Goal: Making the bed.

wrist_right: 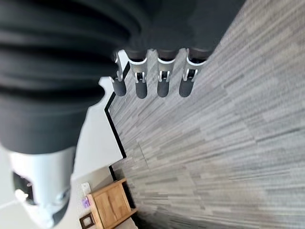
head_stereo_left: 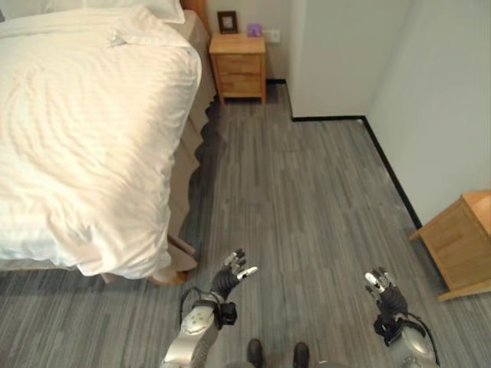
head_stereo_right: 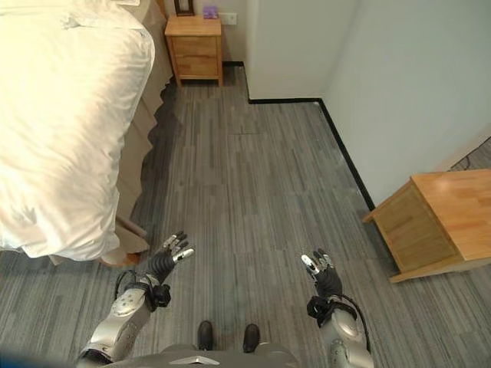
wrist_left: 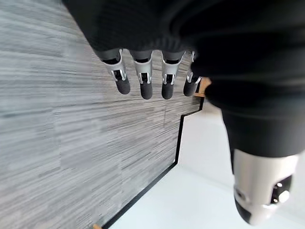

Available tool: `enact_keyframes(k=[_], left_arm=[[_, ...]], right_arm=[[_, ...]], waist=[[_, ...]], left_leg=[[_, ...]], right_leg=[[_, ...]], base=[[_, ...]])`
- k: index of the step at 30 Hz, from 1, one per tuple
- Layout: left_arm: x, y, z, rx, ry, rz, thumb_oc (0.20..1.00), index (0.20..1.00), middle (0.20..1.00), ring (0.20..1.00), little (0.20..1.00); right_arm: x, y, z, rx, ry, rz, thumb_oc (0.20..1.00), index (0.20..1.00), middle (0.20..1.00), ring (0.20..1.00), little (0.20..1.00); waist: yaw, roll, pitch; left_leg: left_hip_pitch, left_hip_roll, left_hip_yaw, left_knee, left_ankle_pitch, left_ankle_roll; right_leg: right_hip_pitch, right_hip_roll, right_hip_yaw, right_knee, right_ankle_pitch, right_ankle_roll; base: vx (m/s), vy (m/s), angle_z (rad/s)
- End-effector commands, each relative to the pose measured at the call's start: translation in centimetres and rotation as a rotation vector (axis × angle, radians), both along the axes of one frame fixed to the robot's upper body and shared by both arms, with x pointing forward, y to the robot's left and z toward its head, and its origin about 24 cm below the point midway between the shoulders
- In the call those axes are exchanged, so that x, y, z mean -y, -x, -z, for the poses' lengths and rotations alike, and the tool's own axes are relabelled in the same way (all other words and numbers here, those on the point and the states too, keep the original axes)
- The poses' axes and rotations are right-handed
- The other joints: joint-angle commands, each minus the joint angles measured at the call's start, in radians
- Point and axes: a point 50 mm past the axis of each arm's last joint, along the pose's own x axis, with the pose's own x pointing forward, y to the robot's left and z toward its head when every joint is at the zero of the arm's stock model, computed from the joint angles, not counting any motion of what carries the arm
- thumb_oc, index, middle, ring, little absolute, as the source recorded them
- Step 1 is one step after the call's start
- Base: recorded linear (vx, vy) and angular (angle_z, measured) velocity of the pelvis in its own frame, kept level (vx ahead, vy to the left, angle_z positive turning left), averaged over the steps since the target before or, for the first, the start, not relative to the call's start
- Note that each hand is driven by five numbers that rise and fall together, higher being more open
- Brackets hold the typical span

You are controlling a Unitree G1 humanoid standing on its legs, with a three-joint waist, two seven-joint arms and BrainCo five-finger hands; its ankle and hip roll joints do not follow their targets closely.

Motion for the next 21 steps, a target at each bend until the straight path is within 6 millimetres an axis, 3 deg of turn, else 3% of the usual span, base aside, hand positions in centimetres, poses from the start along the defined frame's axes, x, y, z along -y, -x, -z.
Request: enact_keyframes(k=[1,4,6,10,12,13,16,17,21], left_arm=[[-1.6,-0.8,-1.2,0.081,-0.047,-0.041,1.0,1.0,1.0,1.0,1.0],[-2.0,-0.8,-1.3,0.085,-0.052,-0.063,1.0,1.0,1.0,1.0,1.0],[-2.2,-0.9,-1.4,0.086,-0.059,-0.067,1.0,1.0,1.0,1.0,1.0],[-2.6,-0.9,-1.5,0.09,-0.101,-0.035,1.0,1.0,1.0,1.0,1.0],[-2.6,-1.0,-1.6,0.095,-0.113,-0.023,1.0,1.0,1.0,1.0,1.0],[-2.6,-1.0,-1.6,0.095,-0.113,-0.023,1.0,1.0,1.0,1.0,1.0],[-2.1,-1.5,-2.1,0.121,-0.113,0.006,1.0,1.0,1.0,1.0,1.0],[-1.7,-1.8,-2.3,0.13,-0.108,0.02,1.0,1.0,1.0,1.0,1.0],[-0.7,-2.4,-2.5,0.149,-0.105,0.079,1.0,1.0,1.0,1.0,1.0]], right_arm=[[-0.5,-1.6,-1.7,0.108,0.025,-0.052,1.0,1.0,1.0,1.0,1.0],[-0.5,-2.1,-2.0,0.125,0.023,-0.043,1.0,1.0,1.0,1.0,1.0],[-0.7,-2.6,-2.4,0.144,0.029,-0.064,1.0,1.0,1.0,1.0,1.0],[-0.1,-2.6,-2.8,0.157,0.085,-0.084,1.0,1.0,1.0,1.0,1.0],[0.2,-2.4,-2.8,0.154,0.087,-0.07,1.0,1.0,1.0,1.0,1.0],[0.2,-2.4,-2.8,0.154,0.087,-0.07,1.0,1.0,1.0,1.0,1.0],[1.3,-1.7,-2.6,0.146,0.082,-0.006,1.0,1.0,1.0,1.0,1.0],[1.6,-1.4,-2.5,0.142,0.082,0.013,1.0,1.0,1.0,1.0,1.0],[1.8,-0.3,-2.0,0.111,0.077,0.024,1.0,1.0,1.0,1.0,1.0]], waist=[[0.029,-0.052,-0.018],[0.034,-0.049,-0.013],[0.039,-0.044,0.002],[0.024,-0.025,0.05],[0.015,-0.021,0.056],[0.015,-0.021,0.056],[-0.044,-0.014,0.059],[-0.072,-0.016,0.061],[-0.126,-0.023,0.046]], left_leg=[[-0.003,-0.029,-0.001,0.047,-0.016,0.006],[-0.005,-0.035,0.005,0.056,-0.031,0.018],[-0.008,-0.034,0.008,0.07,-0.048,0.032],[0.05,-0.027,0.011,0.071,-0.084,0.063],[0.073,-0.027,0.002,0.067,-0.089,0.063],[0.073,-0.027,0.002,0.067,-0.089,0.063],[0.189,-0.009,-0.032,0.015,-0.122,0.027],[0.225,0.001,-0.056,0.011,-0.139,0.011],[0.313,0.045,-0.091,0.005,-0.166,-0.037]], right_leg=[[0.011,-0.099,0.063,0.046,0.017,0.087],[-0.011,-0.108,0.077,0.099,0.004,0.097],[-0.07,-0.108,0.085,0.219,-0.008,0.108],[-0.229,-0.127,0.06,0.56,0.094,0.137],[-0.263,-0.125,0.053,0.587,0.1,0.138],[-0.263,-0.125,0.053,0.587,0.1,0.138],[-0.349,-0.1,0.028,0.386,0.09,0.127],[-0.365,-0.076,0.057,0.254,0.115,0.132],[-0.412,-0.076,0.09,0.066,0.209,0.165]], base=[[0.1,0.139,-0.2],[0.06,0.091,-0.15],[0.06,0.111,-0.16],[0.12,0.117,-0.06],[0.15,0.051,0.05],[0.34,0.026,0.22],[0.48,-0.058,0.39],[0.53,-0.141,0.53],[0.52,-0.167,0.17]])
